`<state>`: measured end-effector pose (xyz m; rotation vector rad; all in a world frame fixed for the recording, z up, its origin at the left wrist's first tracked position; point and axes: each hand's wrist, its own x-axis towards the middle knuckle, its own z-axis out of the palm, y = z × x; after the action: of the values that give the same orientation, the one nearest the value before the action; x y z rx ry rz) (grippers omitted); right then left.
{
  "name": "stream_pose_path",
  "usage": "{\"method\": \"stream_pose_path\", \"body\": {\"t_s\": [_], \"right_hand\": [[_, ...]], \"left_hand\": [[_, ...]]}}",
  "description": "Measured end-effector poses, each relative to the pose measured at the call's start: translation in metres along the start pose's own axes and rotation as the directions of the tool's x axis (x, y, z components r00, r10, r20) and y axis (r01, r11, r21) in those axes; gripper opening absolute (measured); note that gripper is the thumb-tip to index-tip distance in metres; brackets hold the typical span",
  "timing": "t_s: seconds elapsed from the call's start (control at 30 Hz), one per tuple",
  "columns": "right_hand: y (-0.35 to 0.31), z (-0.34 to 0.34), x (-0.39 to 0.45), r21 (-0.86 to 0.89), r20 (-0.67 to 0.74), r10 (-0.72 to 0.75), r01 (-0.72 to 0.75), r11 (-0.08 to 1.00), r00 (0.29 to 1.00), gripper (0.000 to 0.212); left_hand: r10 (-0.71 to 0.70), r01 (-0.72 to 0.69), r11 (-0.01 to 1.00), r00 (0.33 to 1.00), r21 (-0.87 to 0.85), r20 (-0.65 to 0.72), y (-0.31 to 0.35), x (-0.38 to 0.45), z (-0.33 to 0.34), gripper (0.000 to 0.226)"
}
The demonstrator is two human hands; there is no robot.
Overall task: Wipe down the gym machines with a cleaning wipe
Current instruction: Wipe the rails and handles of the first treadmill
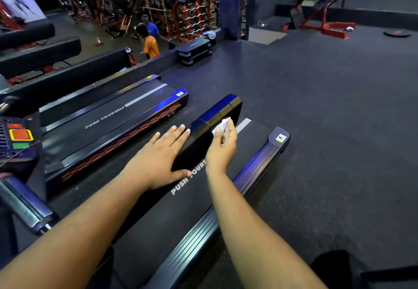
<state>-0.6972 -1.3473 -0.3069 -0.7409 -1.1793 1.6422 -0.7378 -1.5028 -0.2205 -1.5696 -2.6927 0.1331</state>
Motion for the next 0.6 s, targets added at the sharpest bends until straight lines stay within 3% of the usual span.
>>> {"method": "stream_pose_path", "body": {"t_s": [0.17,0.3,0.37,0.5,0.6], "right_hand": [[0.006,0.003,-0.015,-0.243,0.272,-0.001,0.069,0.968,0.962,0.074],[-0.008,0.001,0.018,-0.316,0.207,0.081,-0.012,0.949,0.975,0.126],[-0.014,0.005,0.025,-0.311,0.239,-0.006,0.082,0.947,0.971,0.126],[0.006,0.001,-0.004,-0.322,0.394,-0.214,0.353,0.879,0.894,0.115],[0.019,-0.008,0.008,-0.359,0.307,-0.093,0.206,0.91,0.947,0.123]], "left_hand": [[0.005,-0.006,0.999,1.0,-0.043,-0.017,-0.001,0.0,0.0,0.111],[0.006,-0.006,1.0,1.0,-0.022,-0.012,0.0,-0.001,0.0,0.111],[0.006,-0.007,1.0,1.0,-0.02,-0.008,0.0,-0.001,0.0,0.11],[0.015,-0.016,0.999,1.0,-0.048,-0.022,-0.002,0.0,0.001,0.11],[0.017,-0.017,1.0,1.0,-0.017,-0.023,-0.003,0.0,0.002,0.11]]}}
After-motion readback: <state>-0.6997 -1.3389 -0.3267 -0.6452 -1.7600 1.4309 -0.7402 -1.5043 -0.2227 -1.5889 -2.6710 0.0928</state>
